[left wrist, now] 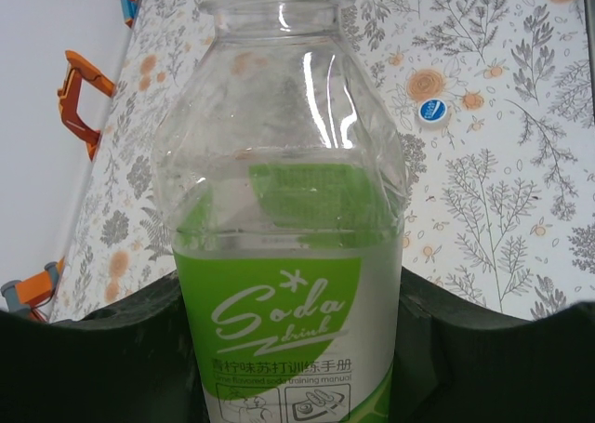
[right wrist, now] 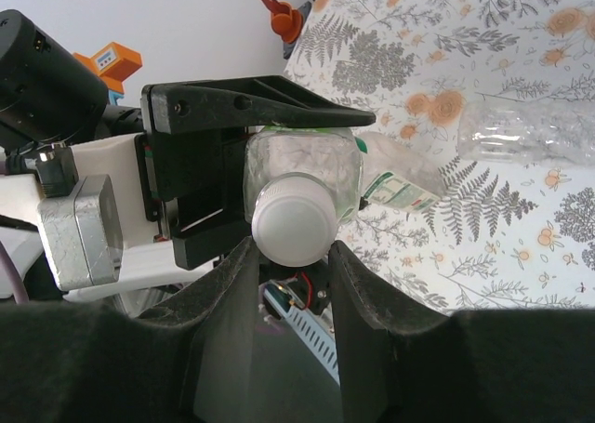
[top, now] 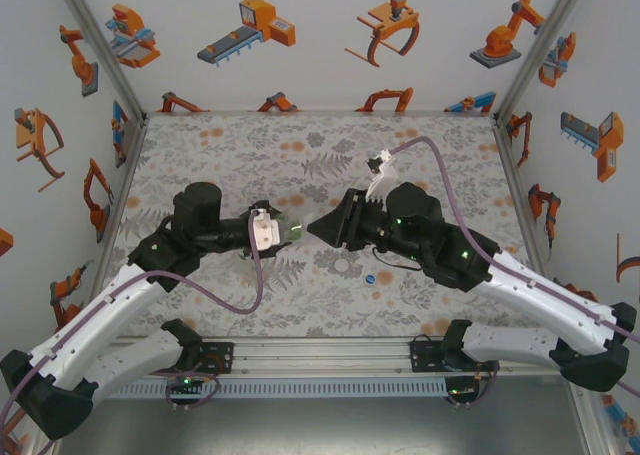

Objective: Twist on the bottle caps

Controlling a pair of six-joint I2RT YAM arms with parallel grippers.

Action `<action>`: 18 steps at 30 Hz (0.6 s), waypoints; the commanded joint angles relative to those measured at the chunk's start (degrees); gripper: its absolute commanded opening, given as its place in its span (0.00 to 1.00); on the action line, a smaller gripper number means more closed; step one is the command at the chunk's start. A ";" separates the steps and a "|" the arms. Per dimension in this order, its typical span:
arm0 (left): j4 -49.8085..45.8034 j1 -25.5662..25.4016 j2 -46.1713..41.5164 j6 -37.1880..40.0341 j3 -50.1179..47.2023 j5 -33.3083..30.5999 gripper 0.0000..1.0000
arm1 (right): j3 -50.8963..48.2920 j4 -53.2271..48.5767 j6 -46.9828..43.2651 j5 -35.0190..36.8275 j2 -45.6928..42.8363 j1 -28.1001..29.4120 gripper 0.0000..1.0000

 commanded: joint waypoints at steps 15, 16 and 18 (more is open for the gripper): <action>0.87 -0.74 -0.55 0.58 0.22 3.83 0.00 | 3.18 0.74 -3.63 1.09 1.85 -1.10 0.60; 0.92 -0.68 -0.47 0.39 0.23 3.17 0.00 | 3.38 0.32 -3.27 0.87 2.07 -1.12 0.60; 1.21 -0.74 -0.46 0.05 0.23 1.32 0.00 | 4.04 -0.69 -2.92 0.26 2.64 -1.04 0.60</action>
